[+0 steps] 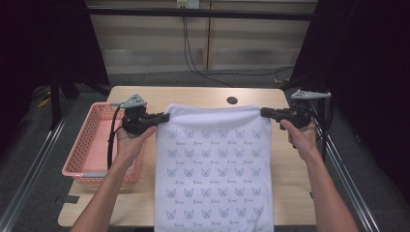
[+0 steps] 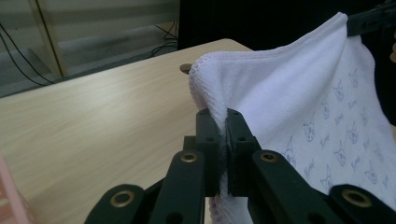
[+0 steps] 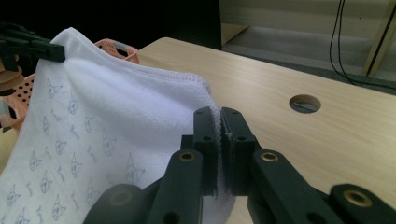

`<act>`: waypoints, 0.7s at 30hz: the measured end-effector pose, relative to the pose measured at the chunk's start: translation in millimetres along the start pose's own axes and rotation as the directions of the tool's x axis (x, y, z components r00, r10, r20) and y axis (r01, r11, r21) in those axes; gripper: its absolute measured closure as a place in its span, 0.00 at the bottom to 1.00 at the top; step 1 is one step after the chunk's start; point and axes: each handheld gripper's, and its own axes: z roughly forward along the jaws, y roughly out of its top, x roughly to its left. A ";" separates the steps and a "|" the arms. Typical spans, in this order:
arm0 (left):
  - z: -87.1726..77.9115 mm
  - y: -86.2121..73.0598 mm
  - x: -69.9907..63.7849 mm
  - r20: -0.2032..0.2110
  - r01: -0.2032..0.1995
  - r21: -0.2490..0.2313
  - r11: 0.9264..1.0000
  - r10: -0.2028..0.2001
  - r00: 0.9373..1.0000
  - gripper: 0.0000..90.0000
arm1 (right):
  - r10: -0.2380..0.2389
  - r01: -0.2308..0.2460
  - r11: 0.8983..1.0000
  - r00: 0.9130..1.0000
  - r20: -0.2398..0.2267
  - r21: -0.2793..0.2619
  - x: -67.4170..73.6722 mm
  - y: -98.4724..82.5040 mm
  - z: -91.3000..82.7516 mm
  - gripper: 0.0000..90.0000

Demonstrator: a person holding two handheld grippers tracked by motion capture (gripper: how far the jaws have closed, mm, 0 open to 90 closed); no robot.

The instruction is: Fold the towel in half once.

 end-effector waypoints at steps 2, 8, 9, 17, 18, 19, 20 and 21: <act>-0.1 5.5 2.4 -0.006 -0.004 -0.009 1.000 0.004 1.000 0.96 | 0.001 -0.001 1.000 1.000 0.008 -0.017 -1.2 8.2 1.4 0.95; -2.8 29.1 8.9 -0.024 -0.016 -0.059 0.998 0.015 1.000 0.96 | -0.019 0.020 0.999 0.999 0.033 -0.039 -4.5 37.7 1.5 0.95; -3.0 32.4 9.1 -0.028 -0.021 -0.064 0.998 0.019 0.999 0.96 | -0.024 0.025 0.999 0.999 0.040 -0.046 -5.1 44.0 1.7 0.95; -9.9 63.2 4.7 -0.047 -0.072 -0.094 0.993 0.067 0.997 0.96 | -0.023 0.031 0.993 0.997 0.070 -0.115 -6.3 79.7 -6.3 0.95; -15.3 66.0 3.2 -0.034 -0.055 -0.120 0.991 0.051 0.998 0.96 | -0.027 0.035 0.989 0.998 0.056 -0.144 -2.7 86.8 -11.6 0.95; -15.3 66.0 3.2 -0.034 -0.055 -0.120 0.991 0.051 0.998 0.96 | -0.027 0.035 0.989 0.998 0.056 -0.144 -2.7 86.8 -11.6 0.95; -18.3 63.0 0.7 -0.035 -0.070 -0.106 0.992 0.066 0.997 0.96 | -0.034 0.037 0.989 0.999 0.020 -0.142 0.7 85.1 -15.2 0.95; -18.3 63.0 0.7 -0.035 -0.070 -0.106 0.992 0.066 0.997 0.96 | -0.034 0.037 0.989 0.999 0.020 -0.142 0.7 85.1 -15.2 0.95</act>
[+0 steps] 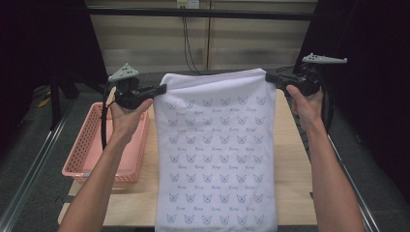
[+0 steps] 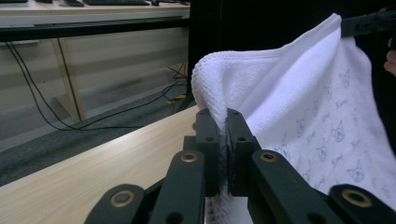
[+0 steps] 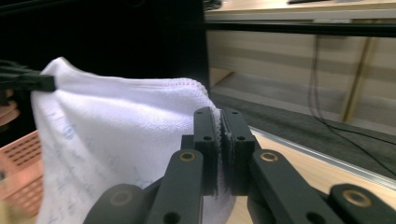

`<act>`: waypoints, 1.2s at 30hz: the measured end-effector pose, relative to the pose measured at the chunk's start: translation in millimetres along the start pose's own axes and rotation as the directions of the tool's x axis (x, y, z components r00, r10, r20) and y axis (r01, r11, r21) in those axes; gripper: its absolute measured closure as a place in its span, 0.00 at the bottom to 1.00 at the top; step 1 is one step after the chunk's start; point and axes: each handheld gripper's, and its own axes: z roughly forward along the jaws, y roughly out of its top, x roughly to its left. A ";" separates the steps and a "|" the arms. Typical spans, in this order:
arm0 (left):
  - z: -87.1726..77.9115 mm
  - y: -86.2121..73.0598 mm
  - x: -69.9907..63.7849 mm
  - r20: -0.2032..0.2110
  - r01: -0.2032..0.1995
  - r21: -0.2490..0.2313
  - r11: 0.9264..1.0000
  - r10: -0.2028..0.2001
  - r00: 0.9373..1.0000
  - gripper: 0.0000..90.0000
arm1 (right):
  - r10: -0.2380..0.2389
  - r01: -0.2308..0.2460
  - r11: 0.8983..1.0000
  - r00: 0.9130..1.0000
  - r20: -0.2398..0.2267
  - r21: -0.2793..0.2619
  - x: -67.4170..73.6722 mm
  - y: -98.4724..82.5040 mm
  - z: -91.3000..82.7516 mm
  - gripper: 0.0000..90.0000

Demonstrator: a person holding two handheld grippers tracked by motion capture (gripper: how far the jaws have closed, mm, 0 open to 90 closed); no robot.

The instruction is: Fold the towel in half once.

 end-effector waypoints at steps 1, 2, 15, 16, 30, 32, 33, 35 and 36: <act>-4.2 -8.6 -4.2 0.020 0.011 0.002 1.000 -0.011 1.000 0.96 | -0.011 0.012 1.000 0.999 -0.034 0.029 3.7 -10.2 -3.3 0.95; -4.2 -8.6 -4.2 0.020 0.011 0.002 1.000 -0.011 1.000 0.96 | -0.011 0.012 1.000 0.999 -0.034 0.029 3.7 -10.2 -3.3 0.95; -45.1 -89.5 -67.1 0.137 0.048 0.087 0.995 -0.060 0.989 0.96 | 0.020 0.004 0.989 0.987 -0.158 0.148 51.6 -108.4 -47.1 0.95; -48.4 -97.8 -75.8 0.154 0.039 0.103 0.994 -0.054 0.986 0.96 | 0.024 0.004 0.987 0.985 -0.173 0.158 56.1 -115.3 -52.3 0.95; -56.2 -207.9 -105.5 0.133 0.130 0.411 0.902 -0.200 0.971 0.94 | 0.188 -0.106 0.878 0.973 -0.132 0.467 86.9 -237.2 -73.6 0.95; -55.9 -212.4 -107.2 0.130 0.122 0.434 0.893 -0.195 0.972 0.94 | 0.207 -0.122 0.866 0.970 -0.127 0.485 87.2 -241.5 -69.4 0.95; -54.5 -215.8 -106.6 0.125 0.123 0.444 0.888 -0.197 0.973 0.94 | 0.212 -0.126 0.861 0.970 -0.122 0.494 88.1 -242.1 -68.2 0.95; -50.6 -221.5 -105.8 0.117 0.098 0.452 0.886 -0.168 0.979 0.94 | 0.211 -0.119 0.850 0.970 -0.124 0.513 87.8 -246.9 -63.6 0.95; -50.0 -220.7 -106.3 0.117 0.092 0.437 0.895 -0.158 0.981 0.94 | 0.207 -0.113 0.844 0.970 -0.124 0.524 87.8 -249.4 -61.4 0.95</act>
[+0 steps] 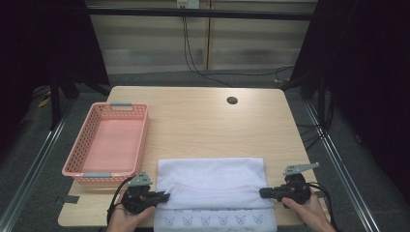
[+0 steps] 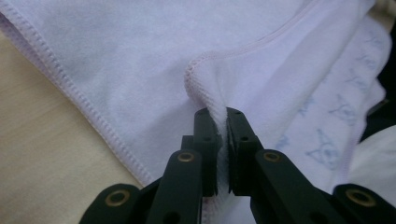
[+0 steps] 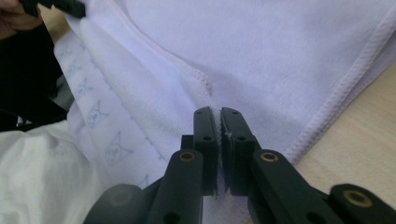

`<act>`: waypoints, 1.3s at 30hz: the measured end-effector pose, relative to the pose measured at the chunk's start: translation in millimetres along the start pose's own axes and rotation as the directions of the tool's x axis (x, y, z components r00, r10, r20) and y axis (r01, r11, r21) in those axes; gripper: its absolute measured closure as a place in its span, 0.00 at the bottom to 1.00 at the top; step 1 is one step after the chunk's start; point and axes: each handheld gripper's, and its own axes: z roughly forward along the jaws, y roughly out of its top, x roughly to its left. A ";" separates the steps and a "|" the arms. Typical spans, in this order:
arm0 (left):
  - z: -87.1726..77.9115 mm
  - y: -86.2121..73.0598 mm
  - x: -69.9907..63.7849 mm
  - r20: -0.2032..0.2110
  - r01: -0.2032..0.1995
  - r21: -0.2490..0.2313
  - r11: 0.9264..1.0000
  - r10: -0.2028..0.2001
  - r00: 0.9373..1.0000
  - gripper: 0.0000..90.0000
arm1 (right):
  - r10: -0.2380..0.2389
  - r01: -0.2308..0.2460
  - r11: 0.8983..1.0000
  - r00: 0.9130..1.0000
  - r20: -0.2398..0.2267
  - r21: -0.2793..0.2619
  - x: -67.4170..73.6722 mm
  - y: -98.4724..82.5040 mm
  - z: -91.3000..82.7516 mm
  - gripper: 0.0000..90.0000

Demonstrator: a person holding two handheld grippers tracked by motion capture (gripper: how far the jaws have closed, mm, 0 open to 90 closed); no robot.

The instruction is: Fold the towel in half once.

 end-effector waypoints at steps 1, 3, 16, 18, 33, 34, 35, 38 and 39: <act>1.6 0.1 1.1 0.004 0.000 0.015 1.000 0.000 1.000 0.94 | -0.005 0.005 1.000 1.000 0.012 0.019 -0.2 -0.7 2.6 0.95; 6.9 -0.9 1.9 -0.001 0.013 0.039 0.999 -0.013 1.000 0.94 | -0.015 0.014 0.999 1.000 0.023 0.038 -0.1 -1.1 7.5 0.95; 39.8 32.8 21.9 -0.081 0.014 0.012 1.000 -0.013 0.997 0.96 | -0.032 0.025 0.999 0.982 0.188 0.040 -10.6 12.1 13.8 0.96; 43.8 36.1 23.2 -0.096 0.011 -0.001 1.000 -0.011 0.995 0.96 | -0.028 0.021 0.999 0.979 0.201 0.036 -14.4 14.6 13.6 0.96; 92.4 95.3 73.1 -0.158 0.059 -0.049 0.997 -0.066 0.985 0.96 | -0.009 0.012 1.000 0.948 0.320 -0.009 -74.2 68.7 30.3 0.96; 94.7 100.3 78.9 -0.160 0.067 -0.044 0.997 -0.073 0.984 0.96 | -0.009 0.012 1.000 0.946 0.325 -0.007 -79.4 74.0 32.1 0.96; 97.1 105.8 84.7 -0.171 0.075 -0.040 0.996 -0.081 0.982 0.96 | -0.022 0.025 1.000 0.936 0.352 -0.004 -86.8 83.1 35.5 0.96; 107.3 122.1 96.7 -0.217 0.071 -0.027 0.997 -0.075 0.973 0.96 | -0.011 0.015 1.000 0.932 0.362 -0.008 -93.5 91.1 39.0 0.96; 109.7 125.4 99.7 -0.218 0.072 -0.026 0.997 -0.076 0.973 0.96 | 0.001 0.003 1.000 0.932 0.363 -0.011 -99.0 96.8 40.8 0.96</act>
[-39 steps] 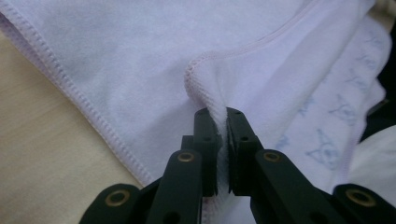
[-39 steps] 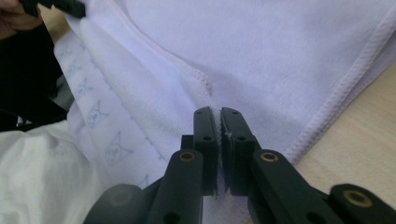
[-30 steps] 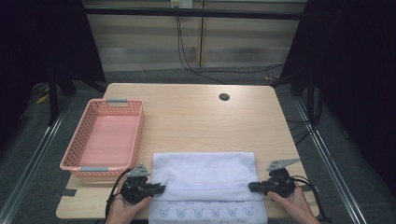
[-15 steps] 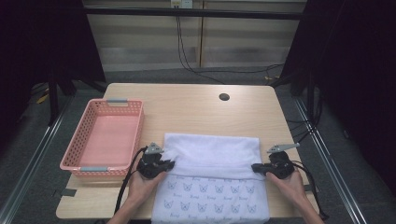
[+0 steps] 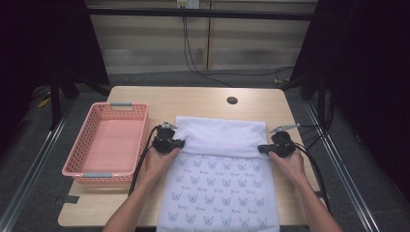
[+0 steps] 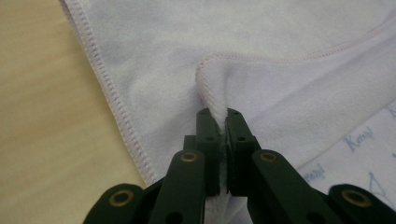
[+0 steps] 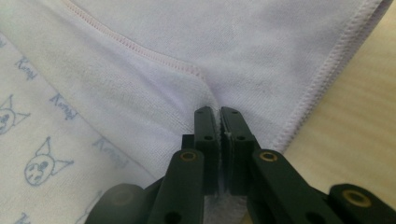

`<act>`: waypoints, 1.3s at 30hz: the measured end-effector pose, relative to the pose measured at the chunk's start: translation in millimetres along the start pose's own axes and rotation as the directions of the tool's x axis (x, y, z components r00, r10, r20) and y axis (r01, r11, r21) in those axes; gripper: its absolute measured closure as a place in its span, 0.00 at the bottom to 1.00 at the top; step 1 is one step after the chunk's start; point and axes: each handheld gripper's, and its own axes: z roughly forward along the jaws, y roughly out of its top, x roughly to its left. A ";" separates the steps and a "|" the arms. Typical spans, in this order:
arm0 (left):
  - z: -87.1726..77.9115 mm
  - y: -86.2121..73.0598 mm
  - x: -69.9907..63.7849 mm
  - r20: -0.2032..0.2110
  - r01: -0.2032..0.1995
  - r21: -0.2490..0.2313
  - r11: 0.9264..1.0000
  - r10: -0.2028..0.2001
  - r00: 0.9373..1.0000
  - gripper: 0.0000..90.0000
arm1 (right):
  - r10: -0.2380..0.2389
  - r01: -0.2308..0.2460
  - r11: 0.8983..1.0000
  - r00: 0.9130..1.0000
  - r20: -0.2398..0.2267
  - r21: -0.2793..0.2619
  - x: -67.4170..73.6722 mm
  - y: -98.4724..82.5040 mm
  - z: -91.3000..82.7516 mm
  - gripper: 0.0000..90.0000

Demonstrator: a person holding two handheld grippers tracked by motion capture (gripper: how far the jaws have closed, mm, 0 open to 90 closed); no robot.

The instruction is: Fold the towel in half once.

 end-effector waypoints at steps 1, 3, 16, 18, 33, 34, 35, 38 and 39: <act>1.7 3.0 2.7 -0.001 -0.010 0.006 1.000 0.010 1.000 0.96 | 0.009 -0.009 1.000 1.000 -0.003 0.002 -4.2 3.9 2.8 0.96; 4.8 7.4 8.9 -0.001 -0.012 0.004 1.000 0.012 1.000 0.96 | 0.026 -0.026 1.000 1.000 0.000 0.003 -10.4 11.4 7.9 0.96; 23.2 31.7 32.4 -0.047 0.016 -0.003 1.000 -0.017 0.999 0.96 | 0.079 -0.077 0.996 0.996 0.051 -0.038 -30.3 44.3 35.4 0.96; 23.0 32.6 35.0 -0.049 0.012 0.000 1.000 -0.012 0.999 0.96 | 0.087 -0.085 0.996 0.994 0.059 -0.040 -31.5 49.5 39.5 0.96; -28.8 49.0 28.5 0.075 0.038 -0.191 0.981 -0.024 0.997 0.96 | 0.075 -0.110 0.950 0.989 -0.128 -0.291 -38.5 59.7 -20.5 0.95; -34.9 50.1 27.9 0.087 0.030 -0.206 0.978 -0.012 0.996 0.96 | 0.069 -0.110 0.942 0.988 -0.139 -0.316 -38.9 62.0 -29.8 0.95; -40.7 51.1 26.4 0.097 0.021 -0.218 0.976 0.000 0.995 0.96 | 0.062 -0.110 0.938 0.986 -0.152 -0.329 -38.8 63.0 -35.0 0.95; -64.0 51.9 17.5 0.114 -0.006 -0.252 0.968 0.036 0.993 0.96 | 0.037 -0.093 0.929 0.986 -0.161 -0.357 -31.6 62.4 -53.3 0.95; -72.9 50.1 12.7 0.122 -0.012 -0.265 0.964 0.046 0.991 0.96 | 0.025 -0.086 0.928 0.985 -0.169 -0.363 -28.5 60.8 -56.9 0.95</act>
